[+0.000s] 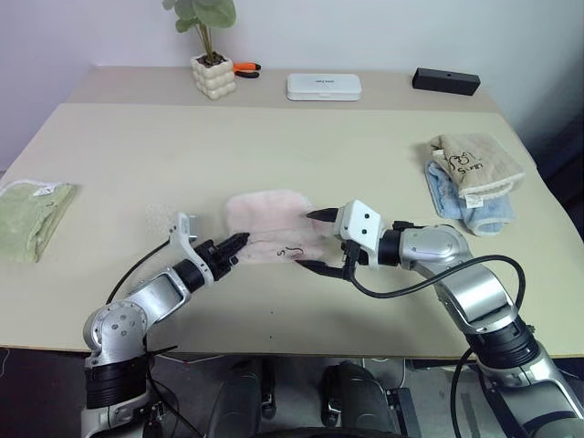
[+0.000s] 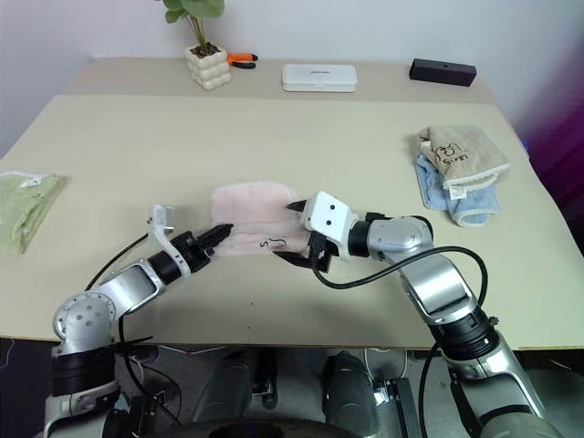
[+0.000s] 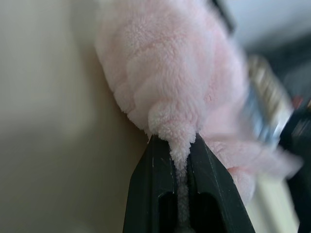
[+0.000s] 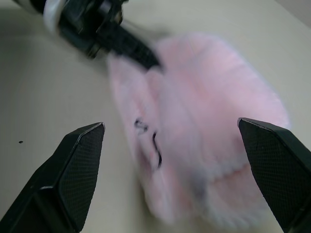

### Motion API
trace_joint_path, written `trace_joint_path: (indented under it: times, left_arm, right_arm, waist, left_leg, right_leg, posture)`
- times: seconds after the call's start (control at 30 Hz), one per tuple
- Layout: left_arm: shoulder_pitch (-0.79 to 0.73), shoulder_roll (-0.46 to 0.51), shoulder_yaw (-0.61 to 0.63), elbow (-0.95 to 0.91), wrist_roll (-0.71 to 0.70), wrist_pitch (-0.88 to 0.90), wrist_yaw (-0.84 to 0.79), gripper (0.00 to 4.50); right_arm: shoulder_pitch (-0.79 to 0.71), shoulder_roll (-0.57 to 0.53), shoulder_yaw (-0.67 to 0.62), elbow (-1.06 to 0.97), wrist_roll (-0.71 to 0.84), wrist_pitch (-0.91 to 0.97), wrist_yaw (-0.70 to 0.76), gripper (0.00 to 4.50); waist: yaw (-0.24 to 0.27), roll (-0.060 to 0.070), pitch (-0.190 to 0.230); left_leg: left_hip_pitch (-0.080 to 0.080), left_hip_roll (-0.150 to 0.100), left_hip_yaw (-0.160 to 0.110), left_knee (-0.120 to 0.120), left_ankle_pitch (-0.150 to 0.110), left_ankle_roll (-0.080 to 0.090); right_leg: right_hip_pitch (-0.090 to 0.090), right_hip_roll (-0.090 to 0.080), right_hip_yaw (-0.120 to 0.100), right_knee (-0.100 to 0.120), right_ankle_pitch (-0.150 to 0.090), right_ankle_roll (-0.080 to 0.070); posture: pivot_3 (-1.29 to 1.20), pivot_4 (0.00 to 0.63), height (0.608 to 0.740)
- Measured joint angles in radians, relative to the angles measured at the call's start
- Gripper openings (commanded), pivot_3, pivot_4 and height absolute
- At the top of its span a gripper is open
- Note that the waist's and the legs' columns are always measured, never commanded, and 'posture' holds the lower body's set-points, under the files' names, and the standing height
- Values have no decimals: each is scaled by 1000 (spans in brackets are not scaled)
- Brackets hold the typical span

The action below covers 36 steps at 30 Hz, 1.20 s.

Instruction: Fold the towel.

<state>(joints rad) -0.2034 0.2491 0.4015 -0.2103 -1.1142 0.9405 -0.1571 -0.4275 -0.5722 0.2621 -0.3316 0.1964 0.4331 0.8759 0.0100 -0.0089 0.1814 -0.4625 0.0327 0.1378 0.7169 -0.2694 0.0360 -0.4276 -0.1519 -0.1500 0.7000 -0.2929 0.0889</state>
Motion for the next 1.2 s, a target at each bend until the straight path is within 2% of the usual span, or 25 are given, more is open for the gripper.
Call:
trace_joint_path:
  times: [0.13, 0.33, 0.43, 0.53, 0.73, 0.83, 1.07, 1.2]
  left_arm:
    - [-103, 42, 151, 19, -5, -141, 84, 38]
    - [-193, 182, 382, 78, 26, -349, 211, 38]
    - [-149, 213, 494, 125, 26, -421, 236, 38]
    - [-58, 201, 577, 157, 26, -472, 258, 38]
    - [79, 137, 637, 241, 22, -528, 264, 38]
    - [84, 137, 637, 248, 11, -540, 254, 881]
    - [149, 130, 638, 215, -47, -543, 235, 4267]
    - [239, 132, 685, 170, -81, -559, 225, 4267]
  right_arm:
    - [0, -1, 0, 2, -11, -9, -1, 4500]
    - [16, -2, -1, 8, -24, -31, 0, 4500]
    - [17, -2, 0, 21, -28, -42, 3, 4500]
    - [18, -2, 1, 35, -36, -59, 8, 4500]
    - [19, -2, 1, 48, -40, -76, 16, 4500]
    - [19, -3, 1, 51, -46, -80, 21, 4500]
    - [18, -5, 1, 64, -58, -95, 31, 4500]
    - [20, -12, -1, 63, -58, -95, 32, 4500]
  waist:
    - [-3, 0, 0]
    - [-7, -2, 1]
    - [-12, -2, 1]
    - [-19, -2, 1]
    - [-19, -9, 1]
    - [-20, -13, 0]
    - [-25, -13, 0]
    - [-28, -13, 0]
  left_leg:
    - [0, 0, 0, 0, 0, 0]
    - [0, 0, 0, -1, 0, 0]
    - [0, 0, 0, 0, 0, 0]
    - [0, 0, 0, 0, 0, 0]
    - [0, 0, -1, 0, 0, 0]
    - [0, 0, -1, 0, -2, -3]
    - [0, 1, -1, 0, -2, -3]
    - [0, 1, -1, 0, -2, -3]
  right_leg:
    - [0, 0, 0, 0, 0, 0]
    - [0, 0, 0, 0, 0, 0]
    - [0, 0, 0, 0, 0, 0]
    - [0, 0, 0, 0, 0, 0]
    - [0, 0, 0, 0, 0, 0]
    - [0, -1, 0, 0, 0, 0]
    - [0, -1, 0, -1, 0, 0]
    - [-1, -2, 0, -1, 0, 0]
  posture:
    - [0, 150, 678]
    - [0, 150, 678]
    - [0, 150, 678]
    - [0, 150, 678]
    - [0, 150, 678]
    - [0, 150, 678]
    - [0, 150, 678]
    - [0, 150, 678]
